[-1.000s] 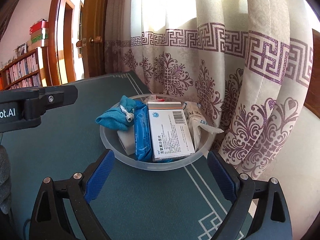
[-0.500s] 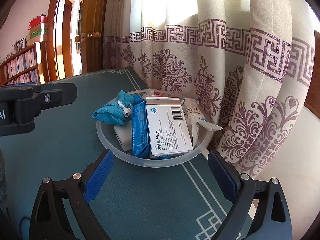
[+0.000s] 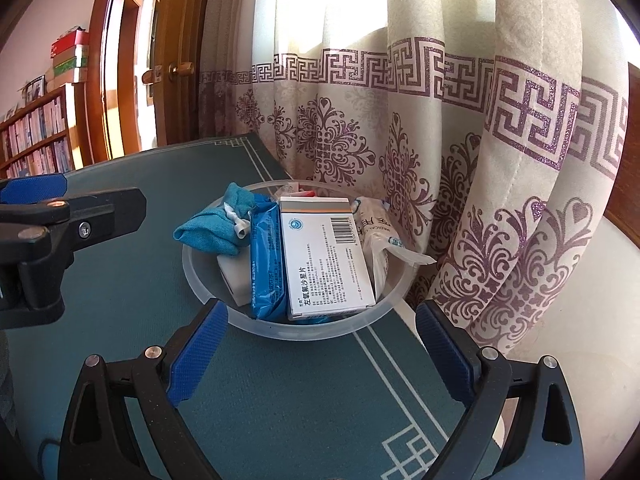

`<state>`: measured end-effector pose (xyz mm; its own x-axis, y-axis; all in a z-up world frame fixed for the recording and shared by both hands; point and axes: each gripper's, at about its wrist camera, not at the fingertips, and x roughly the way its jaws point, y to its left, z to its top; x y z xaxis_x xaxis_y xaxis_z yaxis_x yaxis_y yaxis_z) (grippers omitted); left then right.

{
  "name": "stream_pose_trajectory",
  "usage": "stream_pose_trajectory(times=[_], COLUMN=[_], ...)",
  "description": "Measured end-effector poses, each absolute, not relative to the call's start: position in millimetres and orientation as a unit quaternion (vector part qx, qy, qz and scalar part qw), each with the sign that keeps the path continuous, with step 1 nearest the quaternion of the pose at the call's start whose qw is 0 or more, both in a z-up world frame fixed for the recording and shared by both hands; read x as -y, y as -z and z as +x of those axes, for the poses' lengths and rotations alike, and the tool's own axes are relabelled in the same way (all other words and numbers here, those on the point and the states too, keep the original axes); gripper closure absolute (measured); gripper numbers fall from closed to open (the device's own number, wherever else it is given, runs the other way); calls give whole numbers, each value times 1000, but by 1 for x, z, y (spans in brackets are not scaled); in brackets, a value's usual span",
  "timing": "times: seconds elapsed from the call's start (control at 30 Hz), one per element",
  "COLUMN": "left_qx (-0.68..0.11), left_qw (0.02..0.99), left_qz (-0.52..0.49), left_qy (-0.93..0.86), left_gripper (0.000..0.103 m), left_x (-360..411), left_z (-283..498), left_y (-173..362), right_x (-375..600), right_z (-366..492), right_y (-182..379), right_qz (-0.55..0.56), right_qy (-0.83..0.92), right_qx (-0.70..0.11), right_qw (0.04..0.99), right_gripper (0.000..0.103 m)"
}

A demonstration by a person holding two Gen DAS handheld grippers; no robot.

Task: Organize objects
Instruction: 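Withdraw both open tools from the bowl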

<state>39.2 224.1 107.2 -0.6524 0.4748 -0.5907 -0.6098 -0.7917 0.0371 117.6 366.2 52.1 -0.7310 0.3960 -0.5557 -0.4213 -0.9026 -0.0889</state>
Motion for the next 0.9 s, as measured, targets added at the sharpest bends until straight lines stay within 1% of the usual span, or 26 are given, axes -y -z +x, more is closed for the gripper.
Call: stream_pose_trajectory(times=[0.9], left_qx=[-128], left_qw=[320], left_qz=[-299], left_qy=[-890], left_gripper=[0], left_x=[-233], left_z=[45], left_y=[-100], right_x=[-375], right_z=[123], right_y=[-55], right_qz=[-283], right_qy=[-928], right_qx=[-31], right_qw=[240], right_gripper=[7])
